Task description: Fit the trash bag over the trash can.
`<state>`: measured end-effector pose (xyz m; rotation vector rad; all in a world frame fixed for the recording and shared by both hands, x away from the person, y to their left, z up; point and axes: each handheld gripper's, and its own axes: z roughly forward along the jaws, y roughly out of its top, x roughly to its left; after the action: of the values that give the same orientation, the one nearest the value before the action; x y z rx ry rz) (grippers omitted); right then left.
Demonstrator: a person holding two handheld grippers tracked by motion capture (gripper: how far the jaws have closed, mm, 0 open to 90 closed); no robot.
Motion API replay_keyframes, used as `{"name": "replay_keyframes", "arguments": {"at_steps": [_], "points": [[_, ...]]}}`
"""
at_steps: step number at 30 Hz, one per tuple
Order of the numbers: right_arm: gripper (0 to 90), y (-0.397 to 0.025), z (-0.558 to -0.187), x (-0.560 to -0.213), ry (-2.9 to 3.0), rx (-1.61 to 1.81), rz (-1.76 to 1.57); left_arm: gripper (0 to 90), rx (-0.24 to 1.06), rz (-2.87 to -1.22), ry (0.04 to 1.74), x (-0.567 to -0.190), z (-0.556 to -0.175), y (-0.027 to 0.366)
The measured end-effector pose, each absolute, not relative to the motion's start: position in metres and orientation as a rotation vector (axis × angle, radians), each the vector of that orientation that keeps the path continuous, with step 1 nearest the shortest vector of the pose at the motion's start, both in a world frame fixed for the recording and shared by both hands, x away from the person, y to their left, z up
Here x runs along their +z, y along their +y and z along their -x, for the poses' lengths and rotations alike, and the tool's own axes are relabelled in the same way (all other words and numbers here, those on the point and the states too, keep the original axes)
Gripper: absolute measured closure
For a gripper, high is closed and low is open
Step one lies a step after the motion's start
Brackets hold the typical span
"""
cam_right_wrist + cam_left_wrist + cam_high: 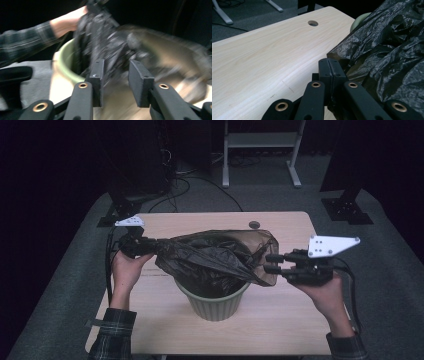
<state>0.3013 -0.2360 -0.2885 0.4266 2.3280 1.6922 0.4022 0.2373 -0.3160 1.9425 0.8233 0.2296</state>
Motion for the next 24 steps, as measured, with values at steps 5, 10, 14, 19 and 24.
{"name": "replay_keyframes", "arguments": {"at_steps": [5,10,14,19,24], "points": [[57.7,-0.225,-0.336,-0.270,2.255,1.581,-0.464,89.8,0.233,-1.936,0.816,-0.314,-0.402,0.236],[56.9,-0.216,-0.373,-0.264,2.227,1.537,-0.515,89.9,0.233,-1.937,0.814,-0.314,-0.404,0.236],[74.1,-0.205,-0.395,-0.279,2.324,1.485,-0.554,89.9,0.230,-1.938,0.804,-0.315,-0.407,0.234],[89.7,-0.200,-0.407,-0.296,2.352,1.445,-0.617,89.9,0.238,-1.969,0.819,-0.322,-0.414,0.229],[89.9,-0.199,-0.420,-0.317,2.349,1.408,-0.722,89.9,0.223,-2.000,0.843,-0.336,-0.421,0.223]]}}
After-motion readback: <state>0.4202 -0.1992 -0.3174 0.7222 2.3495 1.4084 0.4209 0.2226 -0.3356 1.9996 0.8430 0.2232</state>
